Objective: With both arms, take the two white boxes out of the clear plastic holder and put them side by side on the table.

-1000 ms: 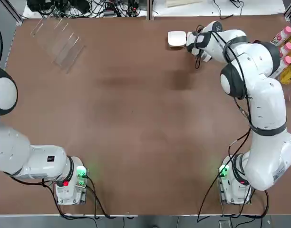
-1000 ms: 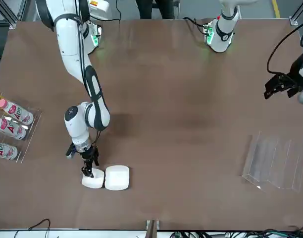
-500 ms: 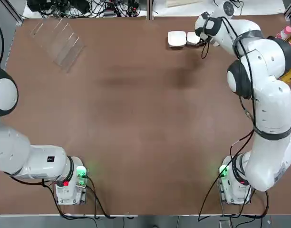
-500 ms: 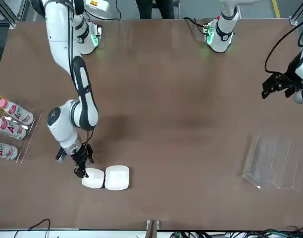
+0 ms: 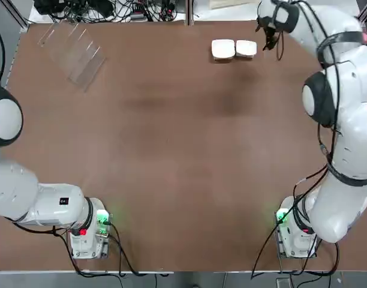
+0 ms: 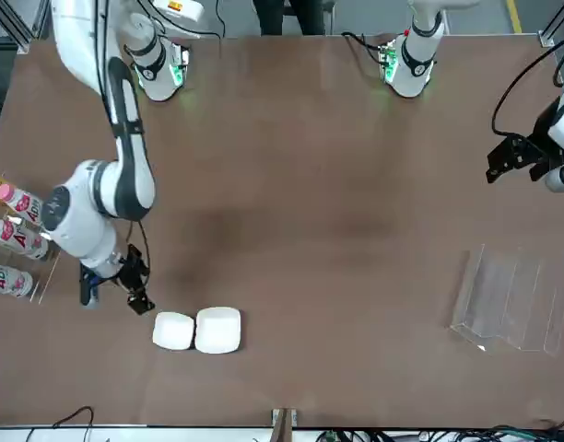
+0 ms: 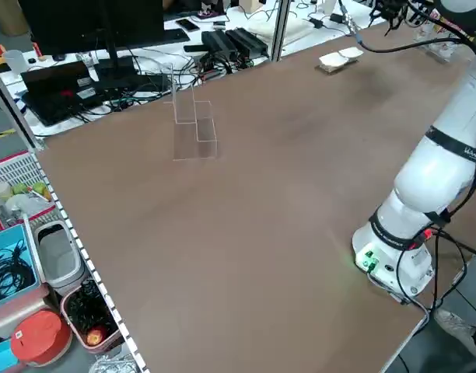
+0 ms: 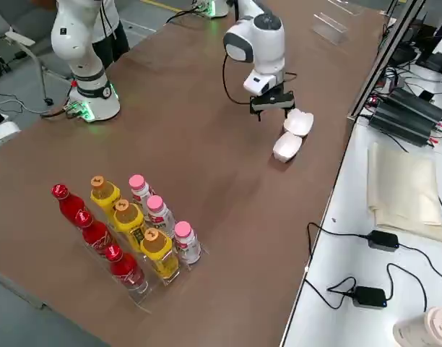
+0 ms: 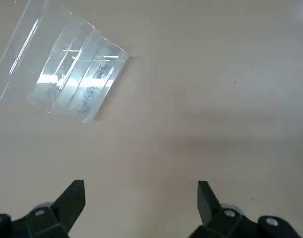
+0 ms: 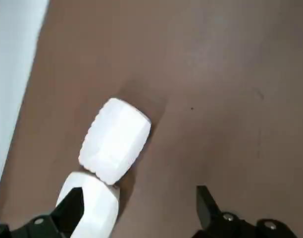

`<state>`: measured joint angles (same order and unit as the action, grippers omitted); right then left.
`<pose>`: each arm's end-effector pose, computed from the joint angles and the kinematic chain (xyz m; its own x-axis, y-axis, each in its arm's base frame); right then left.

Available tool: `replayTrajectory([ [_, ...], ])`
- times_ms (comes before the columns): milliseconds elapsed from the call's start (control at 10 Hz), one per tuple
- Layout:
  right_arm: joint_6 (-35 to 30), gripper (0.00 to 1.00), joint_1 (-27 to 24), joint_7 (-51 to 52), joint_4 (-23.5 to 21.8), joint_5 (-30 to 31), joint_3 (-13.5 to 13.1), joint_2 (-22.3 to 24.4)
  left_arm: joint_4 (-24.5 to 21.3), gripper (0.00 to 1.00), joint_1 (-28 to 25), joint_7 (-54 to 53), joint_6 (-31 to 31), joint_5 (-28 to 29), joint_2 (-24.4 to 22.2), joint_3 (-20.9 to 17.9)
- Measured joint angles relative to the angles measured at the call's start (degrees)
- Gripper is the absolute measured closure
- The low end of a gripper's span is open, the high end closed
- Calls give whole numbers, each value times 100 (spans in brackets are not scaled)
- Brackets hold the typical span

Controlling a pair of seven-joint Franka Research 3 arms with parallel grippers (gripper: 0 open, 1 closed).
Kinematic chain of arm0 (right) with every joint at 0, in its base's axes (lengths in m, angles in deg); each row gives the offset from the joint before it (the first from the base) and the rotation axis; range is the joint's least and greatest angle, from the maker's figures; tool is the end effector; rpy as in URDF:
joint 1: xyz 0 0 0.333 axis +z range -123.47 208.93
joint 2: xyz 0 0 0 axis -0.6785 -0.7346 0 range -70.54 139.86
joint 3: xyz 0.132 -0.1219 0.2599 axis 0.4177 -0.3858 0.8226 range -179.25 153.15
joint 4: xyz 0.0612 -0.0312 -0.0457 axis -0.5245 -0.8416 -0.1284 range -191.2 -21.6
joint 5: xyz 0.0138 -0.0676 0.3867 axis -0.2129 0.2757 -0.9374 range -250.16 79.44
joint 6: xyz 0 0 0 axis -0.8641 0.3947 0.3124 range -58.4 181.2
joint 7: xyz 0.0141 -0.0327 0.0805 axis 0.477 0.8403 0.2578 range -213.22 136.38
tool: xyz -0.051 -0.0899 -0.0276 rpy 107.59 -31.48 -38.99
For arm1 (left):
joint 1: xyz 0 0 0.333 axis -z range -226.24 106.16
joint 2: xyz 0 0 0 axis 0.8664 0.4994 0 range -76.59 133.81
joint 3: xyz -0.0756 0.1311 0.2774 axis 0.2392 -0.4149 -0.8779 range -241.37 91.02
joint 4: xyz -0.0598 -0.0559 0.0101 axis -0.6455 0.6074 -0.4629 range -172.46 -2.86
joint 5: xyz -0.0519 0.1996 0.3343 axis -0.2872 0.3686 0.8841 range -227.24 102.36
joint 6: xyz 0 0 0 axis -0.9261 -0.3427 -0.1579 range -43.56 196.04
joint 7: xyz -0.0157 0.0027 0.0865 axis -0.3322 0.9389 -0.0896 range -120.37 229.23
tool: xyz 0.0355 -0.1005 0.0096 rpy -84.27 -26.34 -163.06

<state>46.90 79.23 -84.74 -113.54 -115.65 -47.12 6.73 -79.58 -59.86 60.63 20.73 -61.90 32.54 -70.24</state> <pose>0.6701 0.0858 0.3585 0.5410 -0.8405 -0.0298 -0.8208 -0.5200 -0.2363 0.5736 -0.0483 0.6393 0.9991 0.0197 0.0377 0.0197 -0.9998 0.0007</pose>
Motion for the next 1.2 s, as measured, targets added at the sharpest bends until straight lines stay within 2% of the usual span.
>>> replayTrajectory([
  [200,-913,0,-84,1917,150,602,-139,328,-2,0,-1,0,-7,0,2,7],
  [400,-1498,0,-99,3278,460,934,-179,406,-3,0,-14,0,-10,0,2,7],
  [600,-1871,0,-64,3849,621,946,-177,528,-4,0,-18,0,-13,0,2,7],
  [900,-2054,0,122,4185,660,1158,-108,953,-2,0,-24,17,-156,0,2,6],
  [1000,-2166,0,-4,4240,663,1280,68,1108,-1,0,-24,18,-163,0,1,6],
  [1100,-2321,0,-574,4278,667,1524,609,1278,-1,0,-24,19,-168,0,1,6],
  [1200,-2489,0,-1473,4333,670,1887,1424,1482,-1,0,-25,18,-177,0,1,6],
])
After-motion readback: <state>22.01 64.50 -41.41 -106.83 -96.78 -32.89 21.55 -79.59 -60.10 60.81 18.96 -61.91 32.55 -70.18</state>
